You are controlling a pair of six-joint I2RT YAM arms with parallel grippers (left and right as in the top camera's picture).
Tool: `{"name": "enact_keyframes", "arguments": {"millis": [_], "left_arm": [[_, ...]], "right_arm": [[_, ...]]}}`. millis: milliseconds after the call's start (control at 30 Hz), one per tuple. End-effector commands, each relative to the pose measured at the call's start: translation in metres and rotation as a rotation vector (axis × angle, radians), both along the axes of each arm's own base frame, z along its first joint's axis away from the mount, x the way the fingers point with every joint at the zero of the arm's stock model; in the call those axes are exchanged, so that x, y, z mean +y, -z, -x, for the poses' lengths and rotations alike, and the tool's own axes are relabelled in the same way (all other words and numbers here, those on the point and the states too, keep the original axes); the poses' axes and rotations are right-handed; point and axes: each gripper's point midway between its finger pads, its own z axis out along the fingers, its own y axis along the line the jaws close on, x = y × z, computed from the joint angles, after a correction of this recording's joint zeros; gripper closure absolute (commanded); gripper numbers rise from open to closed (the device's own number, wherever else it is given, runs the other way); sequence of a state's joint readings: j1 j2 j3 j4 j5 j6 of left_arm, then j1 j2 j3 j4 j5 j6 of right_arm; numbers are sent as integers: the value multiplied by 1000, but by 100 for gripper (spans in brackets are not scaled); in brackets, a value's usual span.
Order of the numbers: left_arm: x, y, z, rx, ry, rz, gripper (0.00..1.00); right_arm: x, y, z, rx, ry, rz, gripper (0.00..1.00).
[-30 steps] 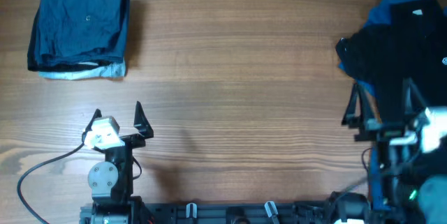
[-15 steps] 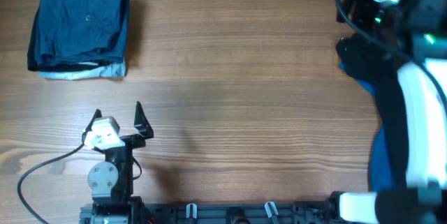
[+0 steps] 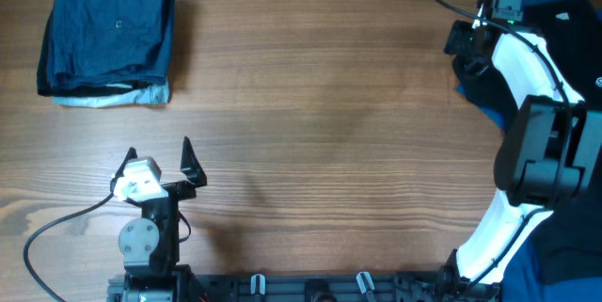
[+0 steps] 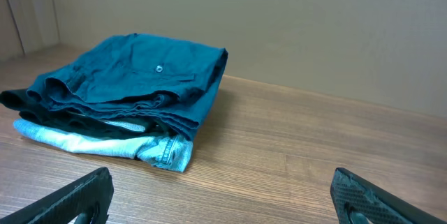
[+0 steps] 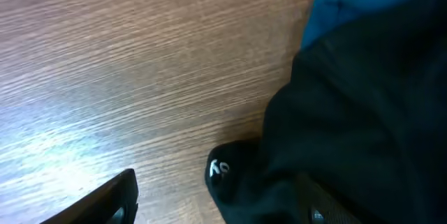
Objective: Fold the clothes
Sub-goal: 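Reach the right gripper to the black polo on the right pile and grasp it, then drag the black polo leftward to the table center with the right gripper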
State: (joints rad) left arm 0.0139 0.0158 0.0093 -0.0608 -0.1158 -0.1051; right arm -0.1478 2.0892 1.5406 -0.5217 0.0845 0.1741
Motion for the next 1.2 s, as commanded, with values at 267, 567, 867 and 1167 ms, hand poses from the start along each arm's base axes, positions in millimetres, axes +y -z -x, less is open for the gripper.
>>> {"name": "enact_keyframes", "arguments": {"millis": [267, 567, 867, 1167], "left_arm": [[1, 1, 0, 4, -5, -23, 0], [1, 1, 0, 4, -5, -23, 0], [1, 1, 0, 4, -5, -23, 0], [1, 1, 0, 4, -5, -23, 0]], "right_arm": [[-10, 36, -2, 26, 133, -33, 27], [-14, 39, 0, 35, 143, -15, 46], [-14, 43, 4, 47, 145, -10, 43], [-14, 47, 5, 50, 145, -11, 43]]}}
